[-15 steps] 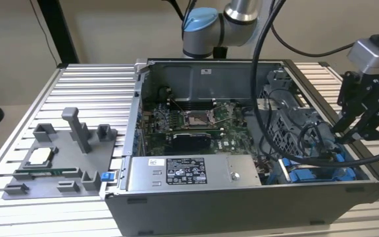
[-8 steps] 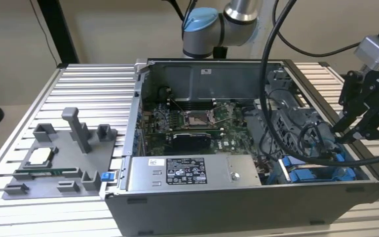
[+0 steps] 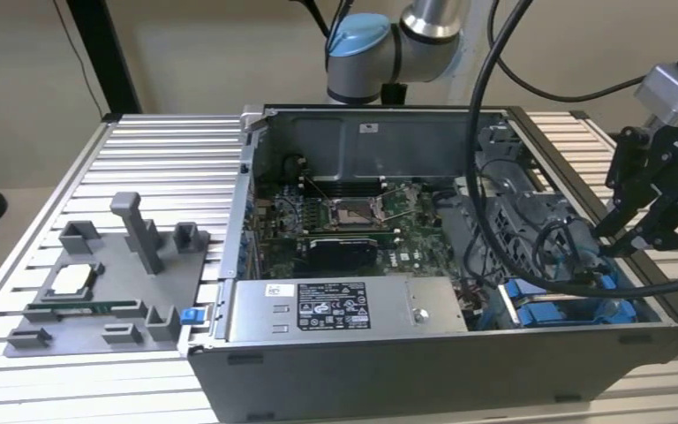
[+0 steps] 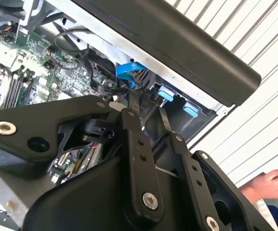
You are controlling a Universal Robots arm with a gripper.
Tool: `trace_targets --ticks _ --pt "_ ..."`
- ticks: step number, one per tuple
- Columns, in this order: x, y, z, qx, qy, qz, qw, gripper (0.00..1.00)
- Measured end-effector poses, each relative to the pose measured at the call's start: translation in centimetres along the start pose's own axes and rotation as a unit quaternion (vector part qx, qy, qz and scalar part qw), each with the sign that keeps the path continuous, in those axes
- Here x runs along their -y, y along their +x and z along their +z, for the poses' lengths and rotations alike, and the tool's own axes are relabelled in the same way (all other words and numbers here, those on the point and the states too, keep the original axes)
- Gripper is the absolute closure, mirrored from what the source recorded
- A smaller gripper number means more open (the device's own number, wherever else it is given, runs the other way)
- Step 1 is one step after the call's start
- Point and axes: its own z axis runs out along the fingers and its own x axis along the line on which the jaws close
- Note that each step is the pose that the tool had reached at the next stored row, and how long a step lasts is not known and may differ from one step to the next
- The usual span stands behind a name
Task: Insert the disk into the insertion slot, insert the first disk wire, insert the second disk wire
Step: 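Insert the second disk wire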
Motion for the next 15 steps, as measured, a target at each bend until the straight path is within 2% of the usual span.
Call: trace_targets --ticks 4,8,15 --pt "0.21 0.00 0.09 0.0001 -0.0032 0.000 1.0000 0.00" --pt "0.46 0.02 0.21 0.0005 -0.0035 0.000 1.0000 0.00" --pt "0.83 0.17 0.37 0.0034 -0.0042 0.000 1.0000 0.00"
